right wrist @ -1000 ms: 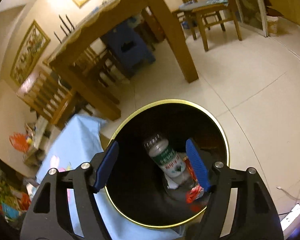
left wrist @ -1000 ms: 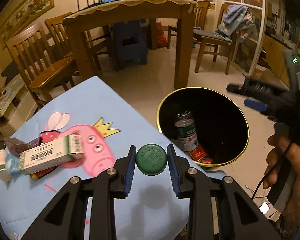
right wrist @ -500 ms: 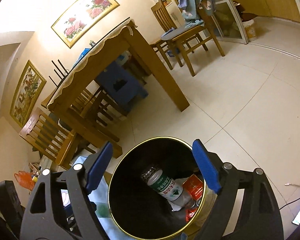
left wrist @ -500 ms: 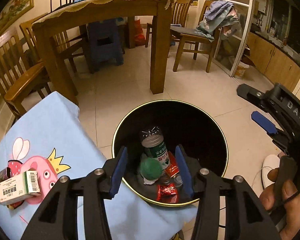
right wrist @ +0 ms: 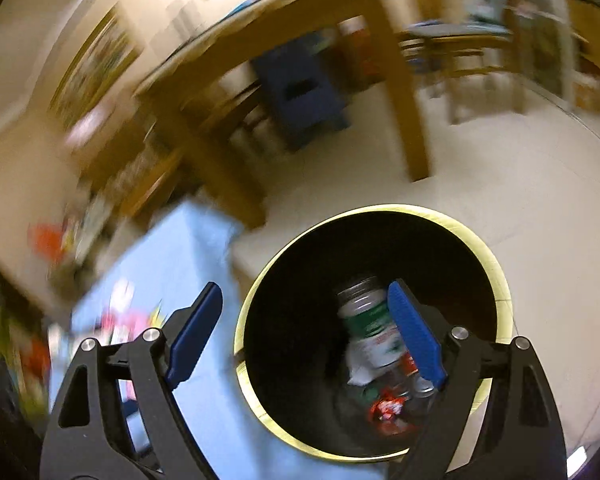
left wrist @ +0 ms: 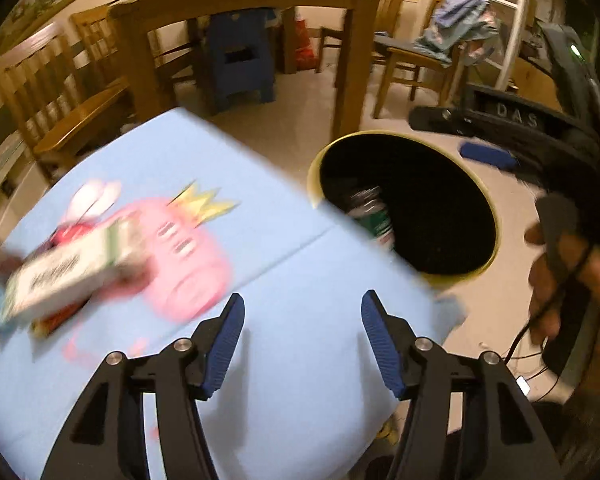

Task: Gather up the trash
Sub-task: 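Grasp the white ointment box with the right tool while the left tool grasps the small yellow cap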

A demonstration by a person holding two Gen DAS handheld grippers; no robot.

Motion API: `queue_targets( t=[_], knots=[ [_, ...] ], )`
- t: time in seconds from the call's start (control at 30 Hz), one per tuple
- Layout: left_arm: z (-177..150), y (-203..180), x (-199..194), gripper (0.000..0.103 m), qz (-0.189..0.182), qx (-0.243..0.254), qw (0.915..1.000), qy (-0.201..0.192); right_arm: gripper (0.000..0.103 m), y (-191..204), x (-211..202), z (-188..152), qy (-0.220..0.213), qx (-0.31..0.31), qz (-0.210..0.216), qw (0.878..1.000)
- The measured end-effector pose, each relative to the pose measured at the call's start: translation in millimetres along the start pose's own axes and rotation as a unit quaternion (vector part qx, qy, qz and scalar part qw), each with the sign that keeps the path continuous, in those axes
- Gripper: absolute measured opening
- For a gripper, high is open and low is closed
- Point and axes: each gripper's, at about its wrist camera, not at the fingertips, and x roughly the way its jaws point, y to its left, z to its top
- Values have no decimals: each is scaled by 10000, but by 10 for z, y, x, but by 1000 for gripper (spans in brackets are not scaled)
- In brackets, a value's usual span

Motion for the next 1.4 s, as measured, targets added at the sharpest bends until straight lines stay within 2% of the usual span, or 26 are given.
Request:
queue_targets(
  t=[0.07,0.17,0.27,0.33,0.4,0.43,0.47,0.53,0.63,0.7,0.73,0.77,0.9,0.97,1.0,1.03,1.1,1.17,1.23,1.27,1.33,1.4],
  knots=[
    [-238,293,-110,63,62,-237,9997,50,85,320,154,-71,352,-546,467,9968],
    [-564,749,-314,67,291,-557,9980,2,85,817,330,-235,791,-1298,1080,9825],
    [-850,1221,-558,70,590,-962,9935,-128,91,1281,474,-407,1081,-1943,1594,9619],
    [-1024,1533,-742,70,632,-1242,9899,-276,94,1552,581,-491,1209,-2346,1719,9491],
    [-1120,1771,-876,70,598,-1460,9867,-399,96,1932,740,-504,1318,-2855,1888,9303],
    [-1175,1896,-961,70,583,-1559,9848,-500,98,2068,797,-488,1336,-3042,1908,9237],
    [-1204,1944,-1017,70,614,-1595,9837,-566,98,2293,923,-484,1420,-3407,1857,9107],
    [-1274,2048,-1094,70,672,-1673,9813,-672,98,2676,1191,-535,1651,-4040,1533,8866],
    [-1362,2176,-1120,70,603,-1864,9783,-680,97,3013,1523,-589,1961,-4538,1203,8609],
    [-1338,2186,-1121,70,533,-1878,9783,-697,94,3095,1689,-643,2219,-4628,1078,8514],
    [-1322,2196,-1121,70,525,-1865,9784,-716,86,3110,1793,-677,2532,-4570,1017,8466],
    [-1318,2191,-1138,70,498,-1836,9789,-740,84,3081,1797,-668,2577,-4441,1058,8515],
    [-1271,2160,-1034,80,459,-1811,9801,-669,58,2913,1567,-718,2559,-4223,1037,8634],
    [-1264,2155,-1009,81,411,-1787,9809,-654,57,2709,1314,-737,2574,-3829,1334,8771],
    [-1257,2148,-1003,83,396,-1779,9811,-654,56,2578,1171,-724,2509,-3520,1575,8879],
    [-1248,2144,-992,88,373,-1779,9812,-654,56,2443,1081,-685,2482,-3262,1727,8956],
    [-1194,2118,-947,90,209,-1771,9819,-639,56,2137,878,-600,2276,-2400,2274,9159],
    [-1105,2079,-882,91,115,-1688,9838,-597,55,1873,780,-497,2000,-1593,2795,9255],
    [-992,2045,-802,90,-21,-1619,9852,-560,55,1580,793,-478,1815,-824,3165,9274],
    [-912,2036,-746,91,-197,-1596,9855,-535,55,1496,825,-467,1899,-610,3066,9307],
    [-733,2037,-622,91,-436,-1567,9854,-504,52,1486,838,-414,1844,-580,3017,9336],
    [-601,2027,-508,91,-491,-1540,9857,-478,47,1473,809,-364,1758,-581,3054,9341]
  ],
)
